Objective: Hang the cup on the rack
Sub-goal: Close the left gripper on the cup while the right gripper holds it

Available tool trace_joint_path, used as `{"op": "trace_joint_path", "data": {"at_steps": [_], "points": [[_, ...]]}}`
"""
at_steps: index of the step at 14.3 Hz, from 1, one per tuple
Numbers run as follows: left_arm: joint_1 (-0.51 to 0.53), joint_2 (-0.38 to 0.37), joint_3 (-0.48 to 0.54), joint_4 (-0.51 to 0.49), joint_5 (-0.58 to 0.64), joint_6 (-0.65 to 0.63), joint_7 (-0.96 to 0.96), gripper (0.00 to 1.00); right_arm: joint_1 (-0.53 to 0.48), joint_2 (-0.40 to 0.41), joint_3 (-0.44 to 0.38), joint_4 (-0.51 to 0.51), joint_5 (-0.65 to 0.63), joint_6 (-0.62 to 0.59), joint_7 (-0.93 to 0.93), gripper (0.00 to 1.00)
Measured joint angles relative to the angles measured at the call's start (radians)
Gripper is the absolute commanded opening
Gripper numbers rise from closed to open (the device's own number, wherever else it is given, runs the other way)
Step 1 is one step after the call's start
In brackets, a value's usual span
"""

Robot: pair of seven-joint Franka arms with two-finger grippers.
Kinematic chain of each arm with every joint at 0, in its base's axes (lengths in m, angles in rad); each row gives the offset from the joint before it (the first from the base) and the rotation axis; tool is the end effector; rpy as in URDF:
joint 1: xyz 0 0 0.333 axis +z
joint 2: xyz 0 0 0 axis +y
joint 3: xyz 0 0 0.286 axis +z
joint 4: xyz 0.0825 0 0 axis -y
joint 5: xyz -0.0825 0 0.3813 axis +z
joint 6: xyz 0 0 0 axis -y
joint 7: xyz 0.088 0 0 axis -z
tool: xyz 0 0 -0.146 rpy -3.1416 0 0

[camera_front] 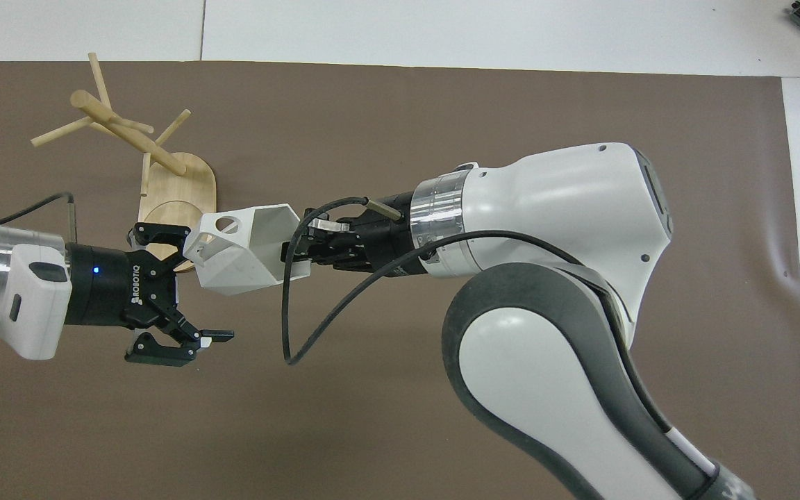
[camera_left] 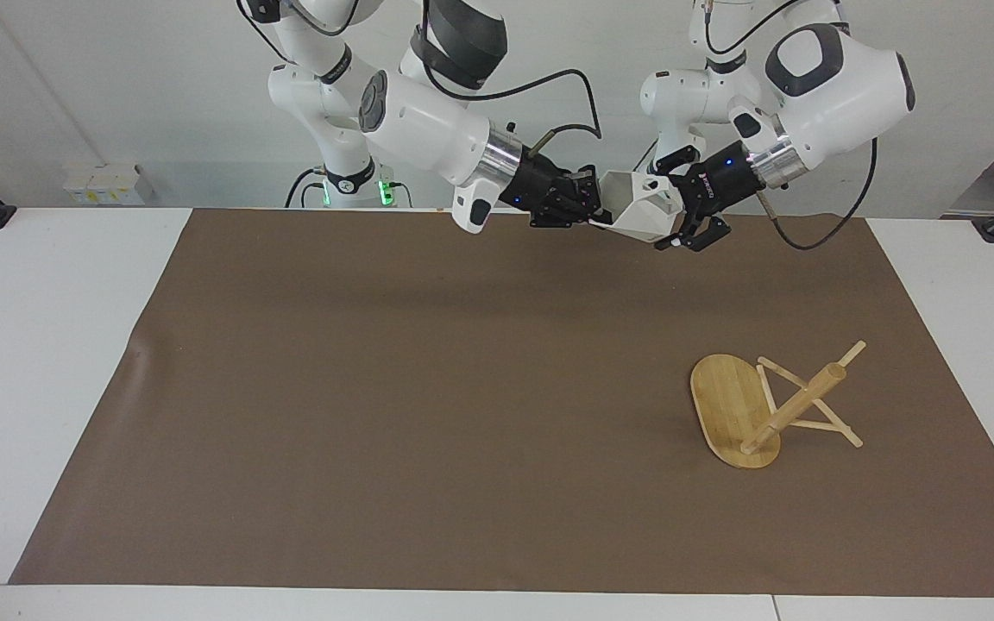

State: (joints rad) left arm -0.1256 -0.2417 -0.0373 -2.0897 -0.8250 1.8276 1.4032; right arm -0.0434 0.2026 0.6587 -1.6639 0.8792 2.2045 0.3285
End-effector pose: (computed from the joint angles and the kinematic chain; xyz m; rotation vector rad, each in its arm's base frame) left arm 0.4757 -0.1676 0.4936 1.9101 -1.5061 0.5667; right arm 0.5254 0.3986 0.5109 -2.1671 0.1770 0.1359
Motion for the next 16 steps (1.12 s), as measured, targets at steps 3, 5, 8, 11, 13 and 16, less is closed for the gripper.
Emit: {"op": "trace_joint_path", "data": {"at_steps": [3,5,8,11,13,16], "points": [[0.0,0.002,0.003,0.0,-0.022,0.029,0.001,1.0,0.002,0.0,0.0,0.0,0.0,0.018,-0.001,0.0],[0.0,0.006,0.007,0.0,-0.029,0.034,0.003,1.0,0.009,0.001,0.001,0.0,0.0,0.02,-0.001,0.0],[-0.001,0.009,0.004,0.0,-0.053,0.034,0.008,1.0,0.015,0.002,0.001,0.0,0.0,0.022,-0.001,0.0],[-0.002,0.009,0.001,0.001,-0.079,0.032,0.01,1.0,0.015,0.003,0.001,0.0,0.0,0.022,-0.001,0.0],[-0.002,0.009,0.002,0.004,-0.091,0.027,0.011,1.0,0.015,0.003,0.001,0.0,0.0,0.022,-0.001,0.0],[-0.002,0.009,0.006,0.017,-0.102,0.012,0.013,1.0,0.015,0.003,0.002,0.0,0.0,0.022,-0.001,0.0]]}}
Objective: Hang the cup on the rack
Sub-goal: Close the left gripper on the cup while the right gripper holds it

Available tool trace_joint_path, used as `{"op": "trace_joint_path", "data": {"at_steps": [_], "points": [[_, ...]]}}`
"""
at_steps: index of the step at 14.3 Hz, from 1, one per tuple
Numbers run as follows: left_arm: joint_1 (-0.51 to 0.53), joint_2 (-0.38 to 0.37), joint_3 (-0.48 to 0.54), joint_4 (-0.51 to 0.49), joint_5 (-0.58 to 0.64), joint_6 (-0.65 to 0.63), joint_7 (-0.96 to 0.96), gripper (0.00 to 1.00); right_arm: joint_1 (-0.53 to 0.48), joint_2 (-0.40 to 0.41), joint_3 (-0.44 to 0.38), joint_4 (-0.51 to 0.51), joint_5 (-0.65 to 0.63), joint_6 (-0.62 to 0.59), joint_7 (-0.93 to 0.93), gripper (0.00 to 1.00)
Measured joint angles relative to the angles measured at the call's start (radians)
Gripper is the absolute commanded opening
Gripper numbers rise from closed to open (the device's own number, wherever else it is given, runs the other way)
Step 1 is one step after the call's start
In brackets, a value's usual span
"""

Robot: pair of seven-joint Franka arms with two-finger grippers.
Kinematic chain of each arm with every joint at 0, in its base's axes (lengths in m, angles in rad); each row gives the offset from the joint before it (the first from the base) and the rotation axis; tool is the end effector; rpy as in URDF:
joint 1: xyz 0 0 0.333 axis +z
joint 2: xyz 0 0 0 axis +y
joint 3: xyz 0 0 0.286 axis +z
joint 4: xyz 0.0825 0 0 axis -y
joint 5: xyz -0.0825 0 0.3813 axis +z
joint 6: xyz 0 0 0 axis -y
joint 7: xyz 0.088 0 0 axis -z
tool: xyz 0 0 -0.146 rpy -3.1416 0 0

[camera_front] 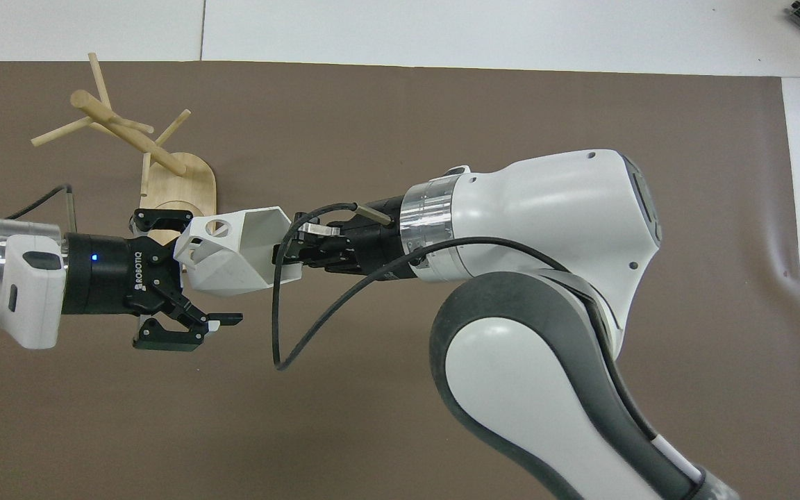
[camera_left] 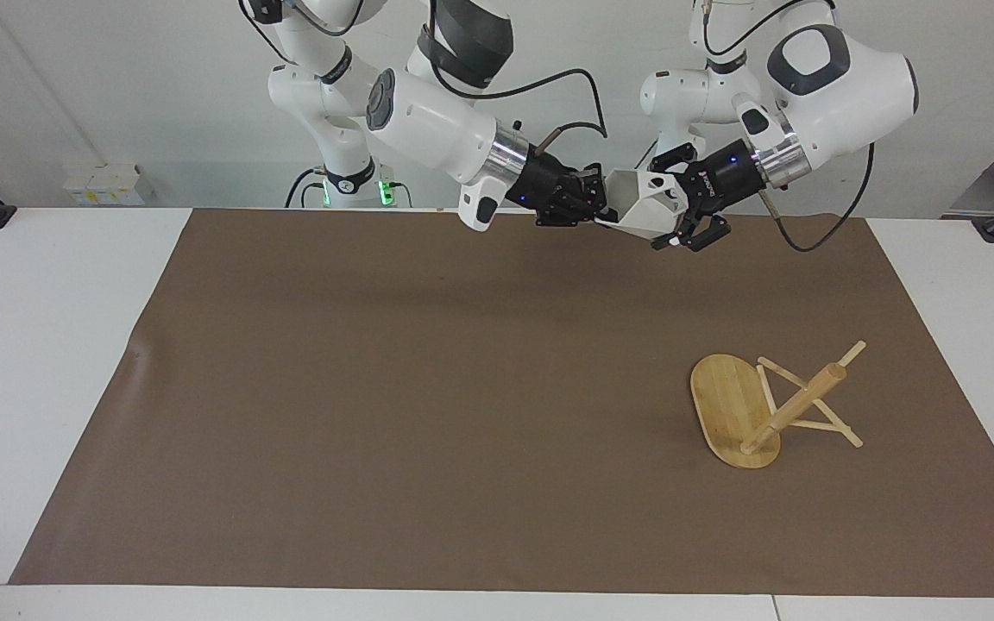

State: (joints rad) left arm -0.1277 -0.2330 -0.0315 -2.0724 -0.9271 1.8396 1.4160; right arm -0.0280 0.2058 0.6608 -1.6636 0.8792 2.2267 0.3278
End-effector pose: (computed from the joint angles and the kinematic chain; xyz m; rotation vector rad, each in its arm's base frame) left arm 0.4829 -0.1735 0.5072 1.8599 -1.4300 0.6542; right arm 0.5223 0.4064 0.5111 -2.1633 0.1713 0.1251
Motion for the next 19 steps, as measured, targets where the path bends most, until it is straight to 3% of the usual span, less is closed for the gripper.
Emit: {"op": "trace_joint_path", "data": {"at_steps": [1,2,4,12,13,15,16,17,18,19], "points": [[0.0,0.0,0.002,0.003,-0.001,-0.005,0.0,1.0,0.0,0.0,0.001,0.0,0.0,0.0,0.0,0.0],[0.0,0.0,0.004,0.005,-0.001,-0.009,0.0,0.77,0.0,0.0,0.001,0.0,0.0,0.0,0.0,0.0],[0.001,0.0,0.007,0.006,-0.001,-0.011,0.0,0.02,0.0,0.0,0.001,0.0,0.0,-0.002,0.0,0.0],[0.003,0.0,0.015,0.006,-0.001,-0.015,0.0,0.0,0.0,0.0,0.002,0.0,0.0,-0.003,0.0,0.0],[0.003,0.0,0.015,0.006,-0.001,-0.015,0.0,0.0,0.0,0.0,0.002,0.0,0.0,-0.003,-0.001,0.11],[0.003,0.0,0.014,0.006,-0.002,-0.021,-0.003,0.0,0.0,0.0,0.002,0.001,0.0,-0.001,-0.002,0.18],[0.003,0.0,0.014,0.007,-0.002,-0.023,-0.007,0.0,0.0,0.0,0.002,0.002,0.0,0.0,-0.002,0.35],[0.002,0.0,0.014,0.007,-0.002,-0.029,-0.007,0.0,0.0,0.0,0.002,0.003,0.0,0.001,-0.002,0.94],[0.002,0.0,0.013,0.007,-0.002,-0.031,-0.008,0.0,0.0,0.0,0.002,0.004,0.0,0.001,-0.002,1.0],[0.002,-0.001,0.013,0.007,-0.002,-0.033,-0.008,0.0,0.0,0.0,0.002,0.004,0.0,0.003,-0.003,1.0]]}}
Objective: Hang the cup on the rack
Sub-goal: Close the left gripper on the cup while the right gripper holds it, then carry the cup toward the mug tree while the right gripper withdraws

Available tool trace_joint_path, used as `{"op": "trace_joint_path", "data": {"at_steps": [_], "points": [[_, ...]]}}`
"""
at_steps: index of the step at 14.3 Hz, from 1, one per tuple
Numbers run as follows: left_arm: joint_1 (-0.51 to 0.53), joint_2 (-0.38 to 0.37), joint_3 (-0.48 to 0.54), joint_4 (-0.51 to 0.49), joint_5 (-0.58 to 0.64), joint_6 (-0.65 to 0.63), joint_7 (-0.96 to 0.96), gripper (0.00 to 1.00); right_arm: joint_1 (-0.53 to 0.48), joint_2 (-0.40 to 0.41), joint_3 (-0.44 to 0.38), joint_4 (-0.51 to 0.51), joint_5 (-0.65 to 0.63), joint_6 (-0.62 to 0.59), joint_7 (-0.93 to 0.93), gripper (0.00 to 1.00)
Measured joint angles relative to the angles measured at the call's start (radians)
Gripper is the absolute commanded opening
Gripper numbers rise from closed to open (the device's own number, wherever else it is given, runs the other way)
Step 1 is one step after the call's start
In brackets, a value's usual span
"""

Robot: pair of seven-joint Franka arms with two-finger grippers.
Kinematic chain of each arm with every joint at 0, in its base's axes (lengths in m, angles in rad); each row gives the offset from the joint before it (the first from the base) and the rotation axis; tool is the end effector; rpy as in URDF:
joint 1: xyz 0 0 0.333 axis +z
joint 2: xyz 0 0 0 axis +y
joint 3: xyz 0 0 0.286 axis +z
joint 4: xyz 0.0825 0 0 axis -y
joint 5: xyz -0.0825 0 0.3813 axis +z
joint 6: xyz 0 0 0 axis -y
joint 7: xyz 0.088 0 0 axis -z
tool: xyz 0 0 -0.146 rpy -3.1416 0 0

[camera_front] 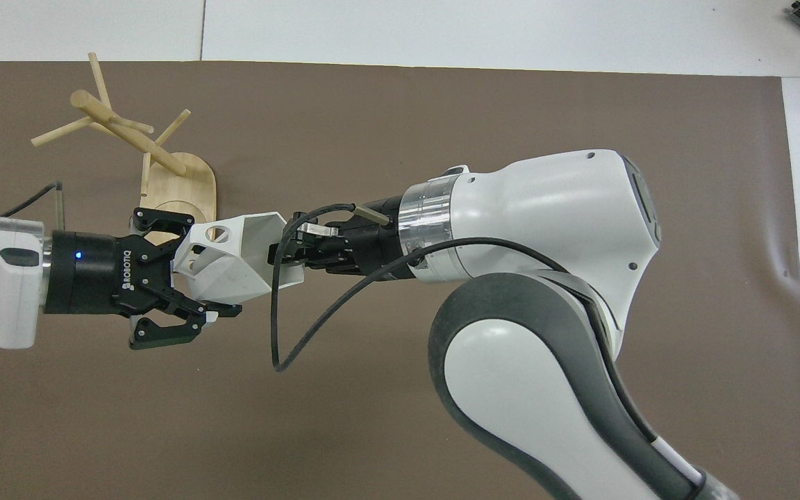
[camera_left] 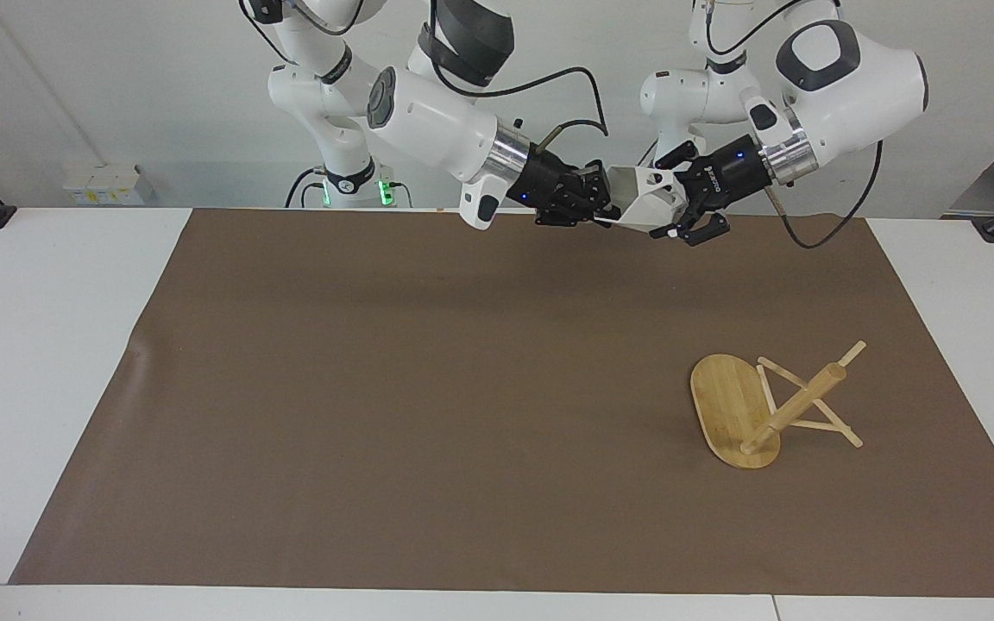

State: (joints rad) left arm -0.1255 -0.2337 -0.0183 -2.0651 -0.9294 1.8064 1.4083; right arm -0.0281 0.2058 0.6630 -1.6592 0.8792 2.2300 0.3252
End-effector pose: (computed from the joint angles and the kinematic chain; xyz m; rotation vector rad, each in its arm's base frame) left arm 0.4815 -0.1685 0.5103 1.8495 -1.4159 0.6378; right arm 0.5224 0.4072 0.5138 -2.1600 0.1664 0.1174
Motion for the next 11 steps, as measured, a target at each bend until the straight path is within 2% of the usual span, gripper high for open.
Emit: {"op": "trace_joint_path", "data": {"at_steps": [6,11], "points": [[0.0,-0.001,0.0,-0.001,0.017,-0.003,-0.003,0.0,0.0,0.0,0.0,0.0,0.0,0.008,-0.002,1.0],[0.003,0.0,0.004,-0.003,0.15,0.022,-0.092,0.0,-0.002,0.0,-0.007,0.001,0.0,0.01,-0.126,1.0]]}}
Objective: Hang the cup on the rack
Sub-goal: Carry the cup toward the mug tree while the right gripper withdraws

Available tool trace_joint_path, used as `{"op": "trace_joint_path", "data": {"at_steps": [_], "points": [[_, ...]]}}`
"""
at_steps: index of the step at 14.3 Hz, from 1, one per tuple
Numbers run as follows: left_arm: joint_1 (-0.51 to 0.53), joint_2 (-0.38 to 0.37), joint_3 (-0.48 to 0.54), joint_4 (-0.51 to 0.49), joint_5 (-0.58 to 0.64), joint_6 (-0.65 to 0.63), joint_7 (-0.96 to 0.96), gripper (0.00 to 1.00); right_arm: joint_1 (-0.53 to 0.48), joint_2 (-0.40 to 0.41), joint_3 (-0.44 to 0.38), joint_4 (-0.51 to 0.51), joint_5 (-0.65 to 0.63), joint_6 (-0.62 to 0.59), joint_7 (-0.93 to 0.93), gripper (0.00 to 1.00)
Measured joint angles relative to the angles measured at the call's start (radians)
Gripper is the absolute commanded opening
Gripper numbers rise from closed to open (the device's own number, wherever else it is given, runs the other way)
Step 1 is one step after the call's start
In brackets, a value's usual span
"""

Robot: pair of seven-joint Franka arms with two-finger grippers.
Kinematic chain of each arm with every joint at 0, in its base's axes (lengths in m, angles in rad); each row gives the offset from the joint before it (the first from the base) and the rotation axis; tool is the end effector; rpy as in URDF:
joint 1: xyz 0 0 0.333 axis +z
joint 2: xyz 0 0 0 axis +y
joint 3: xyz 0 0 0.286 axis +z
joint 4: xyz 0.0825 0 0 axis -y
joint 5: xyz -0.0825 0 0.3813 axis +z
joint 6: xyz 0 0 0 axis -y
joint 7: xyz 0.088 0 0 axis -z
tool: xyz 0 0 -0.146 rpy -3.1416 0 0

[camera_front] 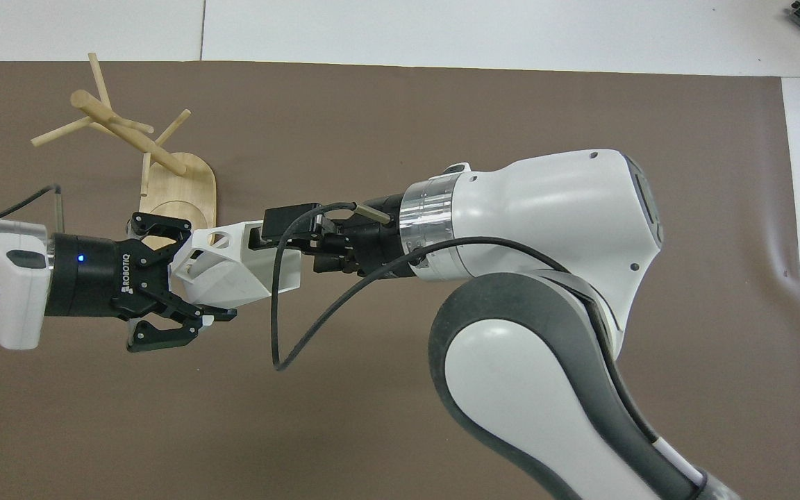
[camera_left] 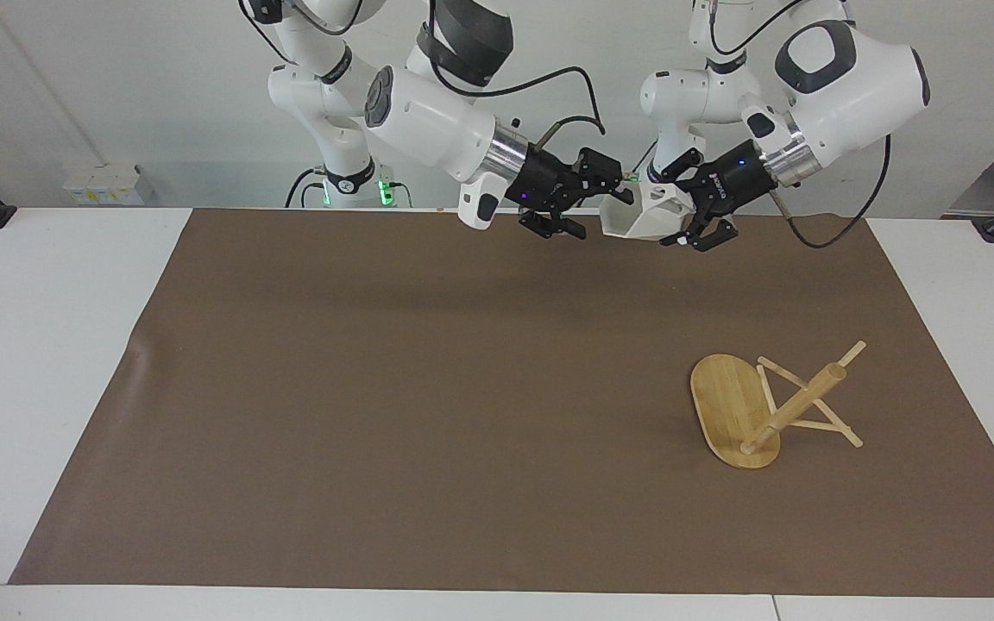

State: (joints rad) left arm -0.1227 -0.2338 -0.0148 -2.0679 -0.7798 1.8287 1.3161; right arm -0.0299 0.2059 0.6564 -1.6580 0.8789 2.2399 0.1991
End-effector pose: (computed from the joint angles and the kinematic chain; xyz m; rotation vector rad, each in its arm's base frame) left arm 0.4836 -0.1516 0.4971 2.0039 -1.4341 0.5331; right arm 0.5274 0.4025 0.5145 -2.1631 0.0440 0.0284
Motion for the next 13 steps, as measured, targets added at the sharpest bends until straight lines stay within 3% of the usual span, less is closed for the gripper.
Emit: {"op": "trace_joint_path", "data": {"at_steps": [7,13], "points": [[-0.004,0.011,-0.024,-0.02,0.235,0.197,-0.282,0.0,-0.005,-0.007,-0.051,0.009,-0.197,0.001,-0.252,1.0],[-0.036,0.032,-0.066,-0.052,0.461,0.327,-0.618,0.0,-0.006,-0.06,-0.147,0.009,-0.478,-0.071,-0.293,1.0]]}}
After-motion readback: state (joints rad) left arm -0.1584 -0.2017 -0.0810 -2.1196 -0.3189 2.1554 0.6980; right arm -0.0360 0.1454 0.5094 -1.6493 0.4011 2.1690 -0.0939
